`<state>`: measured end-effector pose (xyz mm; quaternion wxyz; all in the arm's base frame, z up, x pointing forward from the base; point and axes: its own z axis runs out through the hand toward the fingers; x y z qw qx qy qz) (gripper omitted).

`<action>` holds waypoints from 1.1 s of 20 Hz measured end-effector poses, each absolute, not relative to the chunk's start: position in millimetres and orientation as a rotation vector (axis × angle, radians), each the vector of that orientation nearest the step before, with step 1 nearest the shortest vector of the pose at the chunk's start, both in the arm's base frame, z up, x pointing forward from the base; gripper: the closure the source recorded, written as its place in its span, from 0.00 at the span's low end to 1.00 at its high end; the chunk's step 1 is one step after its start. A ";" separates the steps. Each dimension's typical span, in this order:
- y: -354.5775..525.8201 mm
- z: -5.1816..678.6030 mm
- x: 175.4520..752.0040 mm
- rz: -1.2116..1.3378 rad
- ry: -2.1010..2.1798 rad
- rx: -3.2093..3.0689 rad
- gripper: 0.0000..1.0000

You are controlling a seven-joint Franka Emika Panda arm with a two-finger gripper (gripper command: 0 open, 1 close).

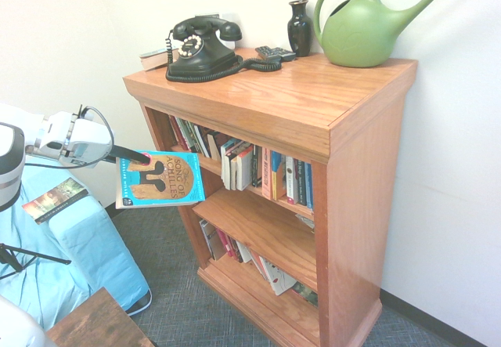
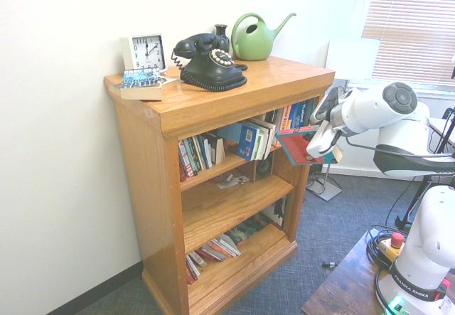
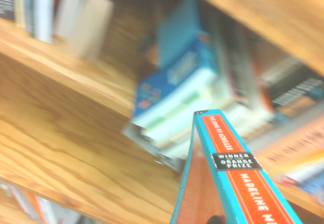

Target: Put the book on the shelf

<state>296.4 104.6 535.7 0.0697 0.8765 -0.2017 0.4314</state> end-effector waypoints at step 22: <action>116.0 505.6 374.5 1.603 -0.411 2.718 1.00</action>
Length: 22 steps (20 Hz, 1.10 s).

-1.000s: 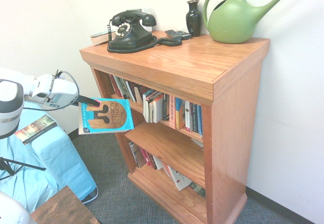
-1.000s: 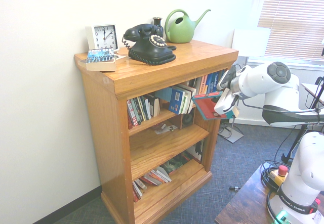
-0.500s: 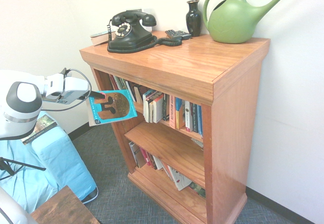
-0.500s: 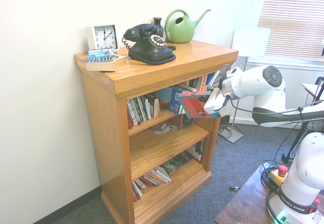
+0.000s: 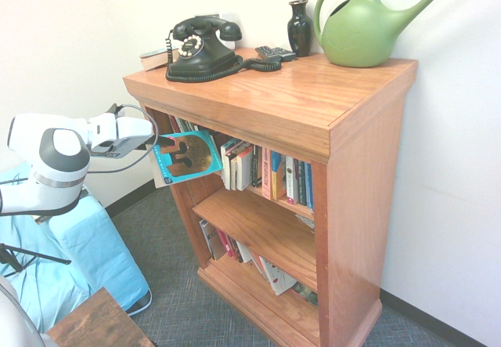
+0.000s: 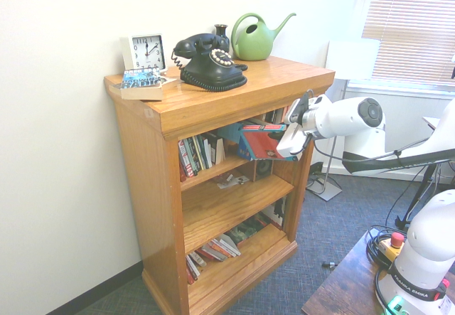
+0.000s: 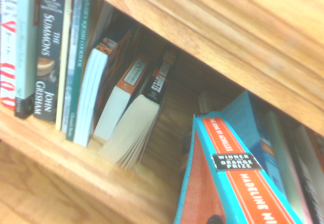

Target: Put the book on the shelf

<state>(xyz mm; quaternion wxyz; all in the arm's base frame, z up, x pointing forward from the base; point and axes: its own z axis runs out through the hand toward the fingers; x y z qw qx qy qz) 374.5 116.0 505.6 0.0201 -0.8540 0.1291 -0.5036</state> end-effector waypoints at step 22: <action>106.9 476.1 439.8 -1.627 0.395 -2.641 1.00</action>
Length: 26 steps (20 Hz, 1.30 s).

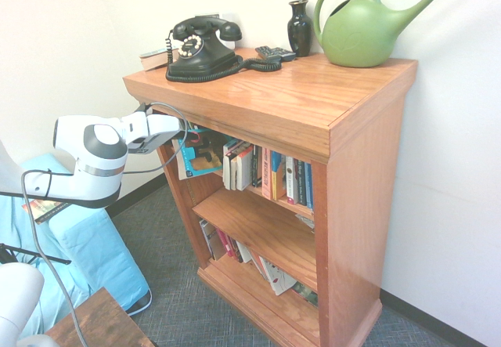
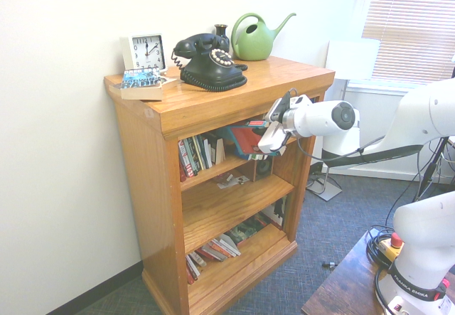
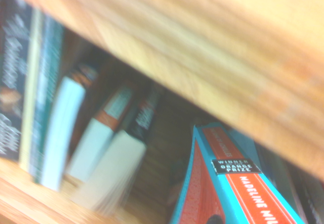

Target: Put the book on the shelf

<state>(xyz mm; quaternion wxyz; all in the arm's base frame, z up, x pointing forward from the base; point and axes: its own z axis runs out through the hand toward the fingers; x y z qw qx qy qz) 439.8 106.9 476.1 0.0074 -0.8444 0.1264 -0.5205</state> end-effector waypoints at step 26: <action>117.9 408.3 517.7 -1.882 0.342 -2.559 1.00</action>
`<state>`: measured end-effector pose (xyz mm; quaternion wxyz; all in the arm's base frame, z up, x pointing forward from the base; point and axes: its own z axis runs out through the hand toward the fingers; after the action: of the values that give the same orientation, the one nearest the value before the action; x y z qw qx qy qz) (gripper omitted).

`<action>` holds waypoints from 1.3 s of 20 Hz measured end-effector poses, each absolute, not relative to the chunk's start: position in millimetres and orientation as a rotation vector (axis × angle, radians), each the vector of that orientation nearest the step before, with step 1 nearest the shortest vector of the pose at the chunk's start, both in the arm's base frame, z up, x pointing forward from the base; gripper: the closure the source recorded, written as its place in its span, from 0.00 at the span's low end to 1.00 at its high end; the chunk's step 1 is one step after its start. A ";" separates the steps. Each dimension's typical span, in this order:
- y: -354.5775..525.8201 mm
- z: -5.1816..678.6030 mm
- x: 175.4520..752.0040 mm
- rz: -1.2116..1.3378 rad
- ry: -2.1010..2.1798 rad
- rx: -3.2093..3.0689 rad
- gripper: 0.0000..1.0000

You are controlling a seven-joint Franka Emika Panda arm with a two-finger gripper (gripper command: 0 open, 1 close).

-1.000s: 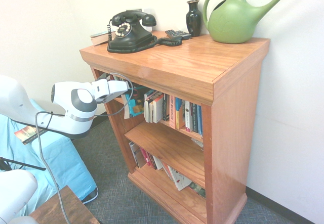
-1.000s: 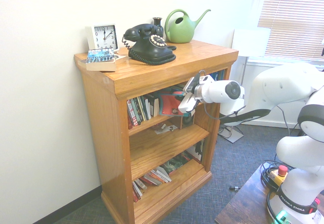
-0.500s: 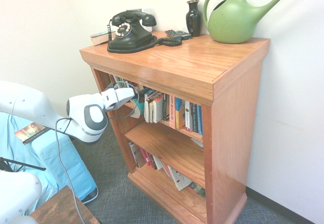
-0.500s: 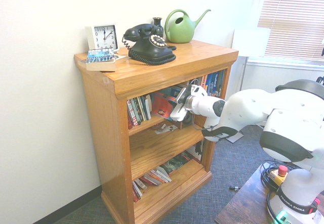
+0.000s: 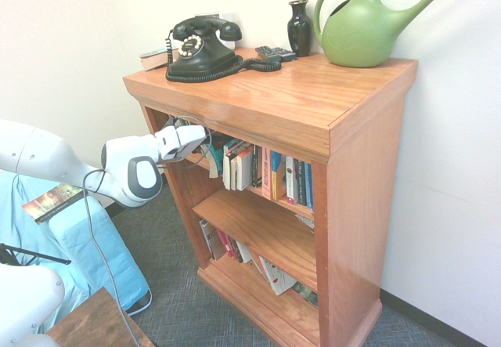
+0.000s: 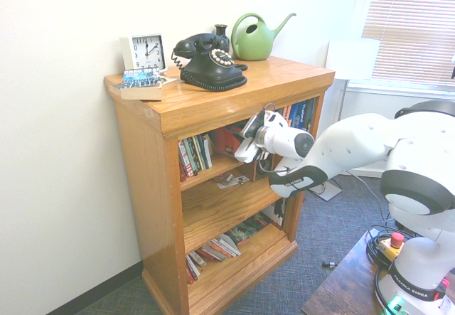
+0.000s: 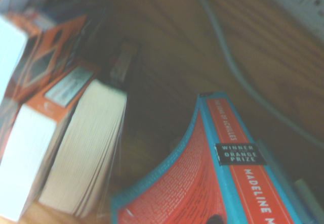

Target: Put the book on the shelf

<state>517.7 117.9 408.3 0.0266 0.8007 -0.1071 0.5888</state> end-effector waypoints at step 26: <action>99.4 410.8 521.4 1.807 -0.375 2.462 0.00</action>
<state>521.4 99.4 410.8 0.0324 0.7997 -0.1219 0.5870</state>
